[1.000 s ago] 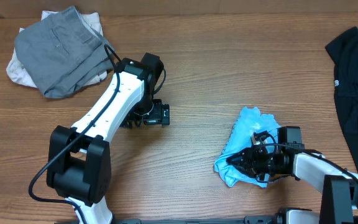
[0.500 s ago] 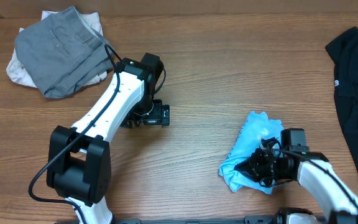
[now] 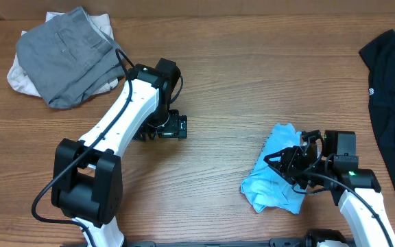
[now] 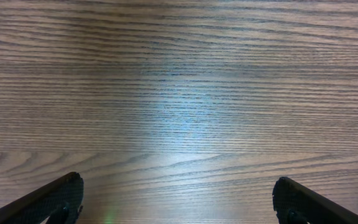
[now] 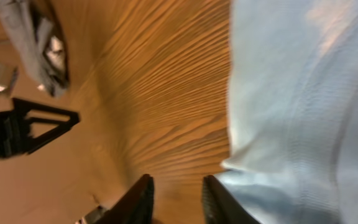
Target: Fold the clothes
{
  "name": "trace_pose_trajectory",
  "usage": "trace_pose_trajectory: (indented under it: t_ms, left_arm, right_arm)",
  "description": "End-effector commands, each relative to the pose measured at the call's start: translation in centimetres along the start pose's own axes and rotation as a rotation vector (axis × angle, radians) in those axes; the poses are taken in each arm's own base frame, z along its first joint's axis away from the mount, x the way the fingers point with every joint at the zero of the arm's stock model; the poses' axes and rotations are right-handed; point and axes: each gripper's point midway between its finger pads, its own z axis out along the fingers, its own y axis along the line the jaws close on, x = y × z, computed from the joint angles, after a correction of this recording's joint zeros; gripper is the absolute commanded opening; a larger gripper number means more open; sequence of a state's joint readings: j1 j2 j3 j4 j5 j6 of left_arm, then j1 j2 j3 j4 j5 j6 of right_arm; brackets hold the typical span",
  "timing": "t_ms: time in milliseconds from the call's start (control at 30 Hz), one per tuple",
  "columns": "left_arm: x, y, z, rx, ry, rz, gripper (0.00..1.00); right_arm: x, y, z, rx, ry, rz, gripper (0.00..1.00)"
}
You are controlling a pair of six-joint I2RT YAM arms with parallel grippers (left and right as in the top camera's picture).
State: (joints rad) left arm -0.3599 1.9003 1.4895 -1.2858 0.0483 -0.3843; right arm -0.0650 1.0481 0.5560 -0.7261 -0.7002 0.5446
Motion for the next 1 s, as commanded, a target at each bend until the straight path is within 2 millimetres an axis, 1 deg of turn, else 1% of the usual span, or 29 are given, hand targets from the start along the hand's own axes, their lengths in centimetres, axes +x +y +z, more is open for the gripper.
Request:
trace_pose_trajectory:
  t_ms: [0,67,200,333,467,500,567,600,700,767,867,900,933,967]
  left_arm:
    - [0.0,0.0,-0.1,0.006,-0.001,0.020,1.00]
    - [0.0,0.0,-0.1,0.006,-0.001,0.020,1.00]
    - [0.0,0.0,-0.1,0.006,-0.001,0.020,1.00]
    - [0.0,0.0,-0.1,0.006,-0.001,0.020,1.00]
    - [0.0,0.0,-0.1,0.006,-0.001,0.020,1.00]
    - [0.0,0.0,-0.1,0.006,-0.001,0.020,1.00]
    - [0.0,0.0,-0.1,0.005,0.000,0.020,1.00]
    - [0.0,0.0,-0.1,0.005,0.000,0.020,1.00]
    - [0.0,0.0,-0.1,0.006,-0.001,0.020,1.00]
    - [0.0,0.0,-0.1,0.006,-0.001,0.020,1.00]
    - [0.1,-0.2,-0.1,0.014,0.001,0.022,1.00]
    - [0.1,-0.5,-0.1,0.031,0.003,0.034,1.00]
    - [0.0,-1.0,-0.1,0.060,0.003,0.053,1.00]
    - [-0.1,-1.8,-0.2,0.099,-0.001,0.078,1.00]
  right_arm:
    - [-1.4,-0.6,0.1,0.048,-0.046,0.005,0.35]
    - [-2.0,-0.6,0.5,0.044,-0.051,-0.003,0.35]
    - [-3.2,-1.4,1.7,0.059,-0.054,0.001,0.34]
    - [-3.7,-3.1,3.6,0.091,-0.008,0.016,0.33]
    - [-3.9,-5.3,5.3,0.139,0.023,0.057,0.23]
    - [-4.1,-5.6,5.5,0.149,0.020,0.059,0.22]
    - [-4.6,-5.6,5.8,0.143,0.009,0.050,0.20]
    - [-4.7,-5.3,5.7,0.136,0.004,0.044,0.17]
    - [-5.2,-3.4,5.1,0.077,-0.008,0.010,0.16]
    - [-5.4,-1.6,4.0,0.041,-0.020,-0.015,0.16]
    - [-5.8,1.1,1.6,0.023,-0.062,-0.056,0.17]
    - [-5.8,2.1,0.6,0.016,-0.080,-0.071,0.21]
    - [-5.9,3.4,-0.7,0.008,-0.102,-0.090,0.27]
    - [-5.8,4.5,-1.9,0.002,-0.122,-0.106,0.37]
